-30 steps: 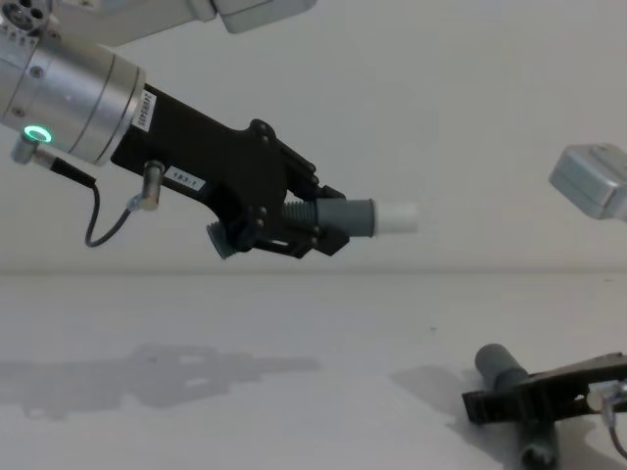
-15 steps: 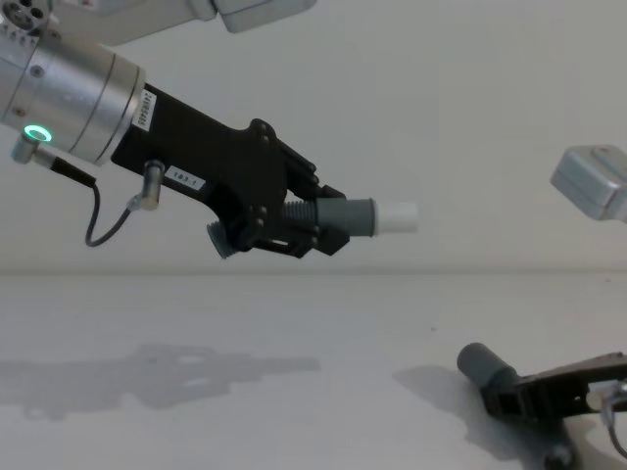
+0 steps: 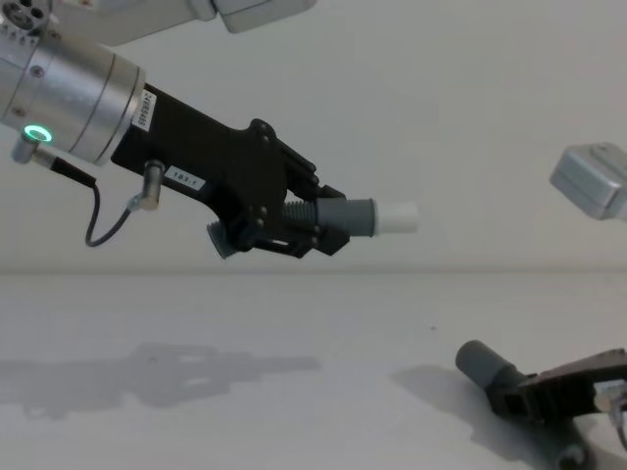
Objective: Use both hands to pick up one end of the pipe from the table, align the ends, and insert them.
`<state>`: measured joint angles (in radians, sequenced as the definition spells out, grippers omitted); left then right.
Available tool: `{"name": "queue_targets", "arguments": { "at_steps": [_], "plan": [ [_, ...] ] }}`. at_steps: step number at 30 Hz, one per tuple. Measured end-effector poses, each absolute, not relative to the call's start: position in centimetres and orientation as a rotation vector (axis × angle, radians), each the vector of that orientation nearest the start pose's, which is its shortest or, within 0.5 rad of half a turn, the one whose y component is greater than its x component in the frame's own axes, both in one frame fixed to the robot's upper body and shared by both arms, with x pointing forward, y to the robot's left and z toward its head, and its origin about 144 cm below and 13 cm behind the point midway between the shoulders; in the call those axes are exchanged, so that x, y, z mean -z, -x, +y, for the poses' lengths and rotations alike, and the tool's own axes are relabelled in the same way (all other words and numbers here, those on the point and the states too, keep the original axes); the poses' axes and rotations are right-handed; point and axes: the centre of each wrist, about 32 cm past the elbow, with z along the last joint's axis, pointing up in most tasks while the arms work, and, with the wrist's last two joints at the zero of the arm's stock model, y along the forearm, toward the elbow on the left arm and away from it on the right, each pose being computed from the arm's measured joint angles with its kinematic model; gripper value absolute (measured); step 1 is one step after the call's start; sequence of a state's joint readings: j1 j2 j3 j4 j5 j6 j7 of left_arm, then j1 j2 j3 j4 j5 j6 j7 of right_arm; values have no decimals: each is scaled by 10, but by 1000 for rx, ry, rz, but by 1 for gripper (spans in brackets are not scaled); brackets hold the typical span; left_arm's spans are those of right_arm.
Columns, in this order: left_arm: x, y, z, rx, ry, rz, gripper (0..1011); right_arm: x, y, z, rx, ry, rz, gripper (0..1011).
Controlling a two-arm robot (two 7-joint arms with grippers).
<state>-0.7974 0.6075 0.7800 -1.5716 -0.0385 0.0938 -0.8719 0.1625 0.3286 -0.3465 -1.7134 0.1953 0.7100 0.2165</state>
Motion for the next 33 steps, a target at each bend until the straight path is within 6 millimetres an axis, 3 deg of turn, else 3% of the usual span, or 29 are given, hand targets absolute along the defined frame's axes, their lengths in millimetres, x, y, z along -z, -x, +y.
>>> {"name": "queue_targets", "arguments": {
  "at_steps": [10, 33],
  "plan": [
    [-1345, -565, 209, -205, -622, -652, 339, -1222, -478, -218, 965, 560, 114, 250],
    [-1345, -565, 209, -205, -622, -652, 339, -1277, -478, -258, 719, 681, -360, 250]
  ]
}}
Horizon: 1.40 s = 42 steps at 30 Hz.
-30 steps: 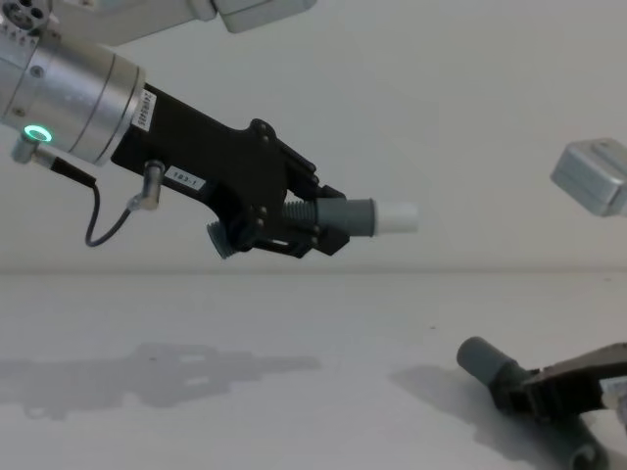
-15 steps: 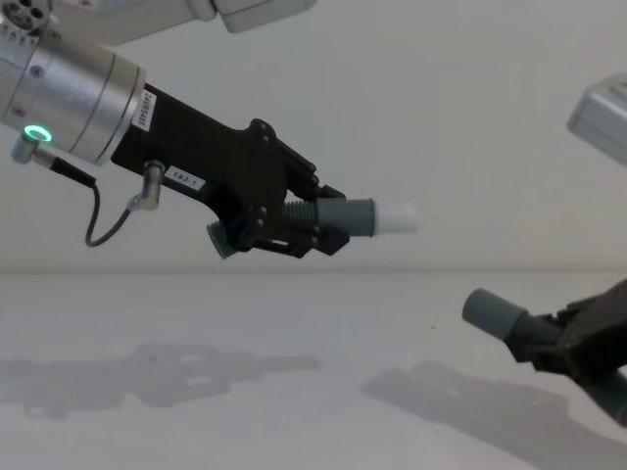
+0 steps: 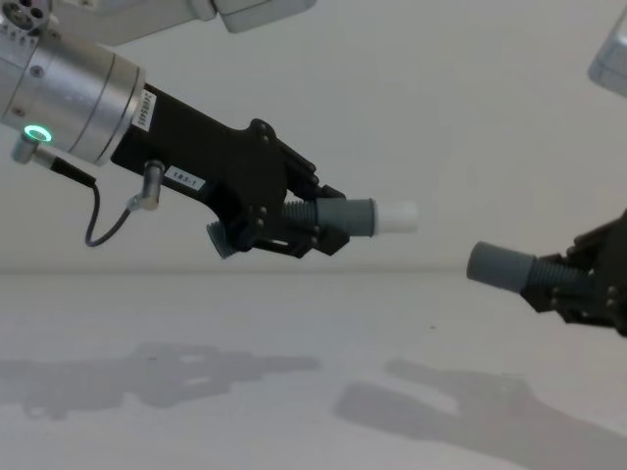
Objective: Use both hands to pick up one end of the pipe from the table, align the ends, and insert them.
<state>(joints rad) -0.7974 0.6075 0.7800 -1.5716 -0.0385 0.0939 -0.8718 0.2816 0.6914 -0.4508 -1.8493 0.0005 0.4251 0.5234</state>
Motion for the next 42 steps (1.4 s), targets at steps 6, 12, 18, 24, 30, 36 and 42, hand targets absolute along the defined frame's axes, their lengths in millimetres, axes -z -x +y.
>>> {"name": "queue_targets", "arguments": {
  "at_steps": [6, 12, 18, 24, 30, 36, 42],
  "plan": [
    [-1345, -565, 209, -205, -622, -652, 339, -1294, -480, -262, 642, 720, -496, 250],
    [-1345, -565, 209, -205, -622, -652, 339, -1310, -484, -263, 554, 756, -627, 251],
    [-1345, -565, 209, -205, -622, -652, 339, -1327, -489, -261, 460, 789, -753, 250],
    [-1345, -565, 209, -205, -622, -652, 339, -1341, -497, -256, 370, 822, -854, 250],
    [-1345, -565, 209, -205, -622, -652, 339, -1350, -504, -252, 310, 845, -914, 250],
    [-1345, -565, 209, -205, -622, -652, 339, -1354, -509, -249, 280, 862, -943, 251],
    [-1345, -565, 209, -205, -622, -652, 339, -1357, -512, -249, 268, 872, -954, 250]
  ]
}}
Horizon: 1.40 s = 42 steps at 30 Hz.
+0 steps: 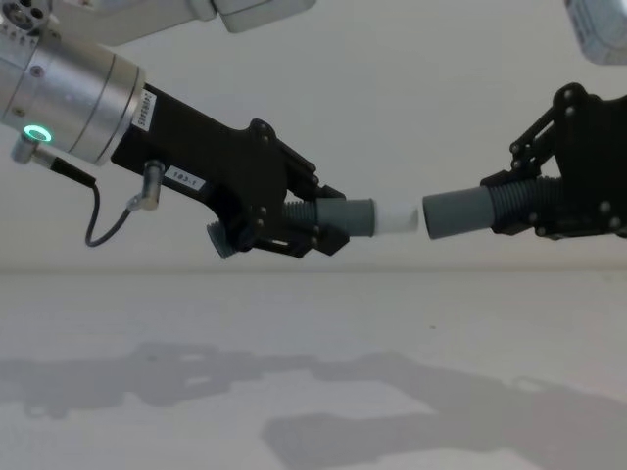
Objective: Use both hands to pick up one end of the pipe from the table, align the ends, and insert them.
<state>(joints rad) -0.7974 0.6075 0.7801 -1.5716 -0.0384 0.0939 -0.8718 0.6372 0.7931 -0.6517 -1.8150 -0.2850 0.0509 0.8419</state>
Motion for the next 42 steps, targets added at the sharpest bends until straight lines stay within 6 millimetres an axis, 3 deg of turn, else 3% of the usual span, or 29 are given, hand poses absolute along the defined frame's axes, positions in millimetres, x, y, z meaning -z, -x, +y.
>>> {"name": "queue_targets", "arguments": {
  "at_steps": [42],
  "plan": [
    [-1345, -565, 209, -206, -623, -653, 339, -1357, -526, -243, 263, 845, -955, 250]
  ]
}}
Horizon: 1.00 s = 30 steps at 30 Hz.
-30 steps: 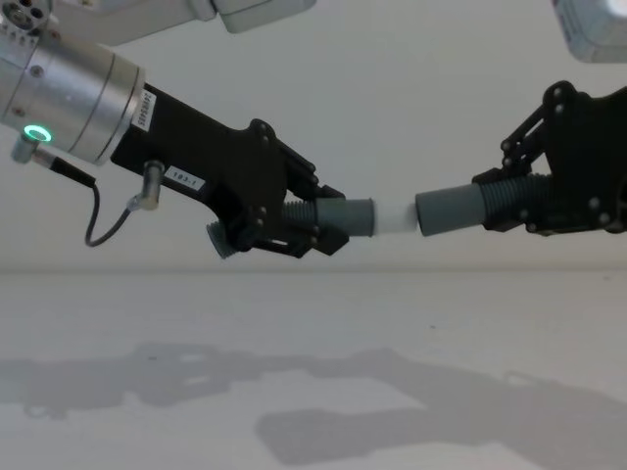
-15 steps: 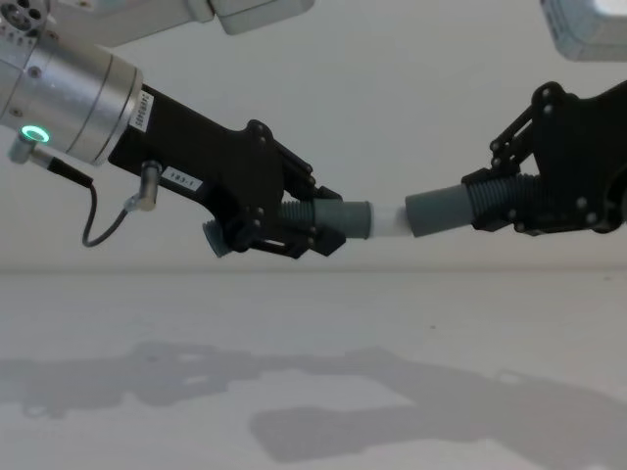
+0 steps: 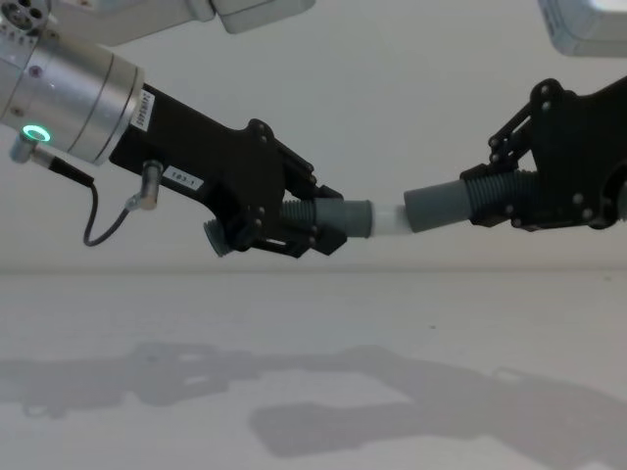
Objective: Use both hands to pick up one end of the pipe from the table, align the ends, and insert them.
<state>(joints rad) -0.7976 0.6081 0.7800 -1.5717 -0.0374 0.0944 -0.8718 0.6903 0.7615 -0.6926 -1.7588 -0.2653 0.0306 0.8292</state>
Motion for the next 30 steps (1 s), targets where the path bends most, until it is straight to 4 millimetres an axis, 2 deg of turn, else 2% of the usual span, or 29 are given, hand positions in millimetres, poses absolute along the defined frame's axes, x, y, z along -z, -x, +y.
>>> {"name": "queue_targets", "arguments": {
  "at_steps": [30],
  "plan": [
    [-1345, -565, 209, -205, -622, -652, 339, -1354, -536, -243, 261, 853, -941, 250]
  ]
}}
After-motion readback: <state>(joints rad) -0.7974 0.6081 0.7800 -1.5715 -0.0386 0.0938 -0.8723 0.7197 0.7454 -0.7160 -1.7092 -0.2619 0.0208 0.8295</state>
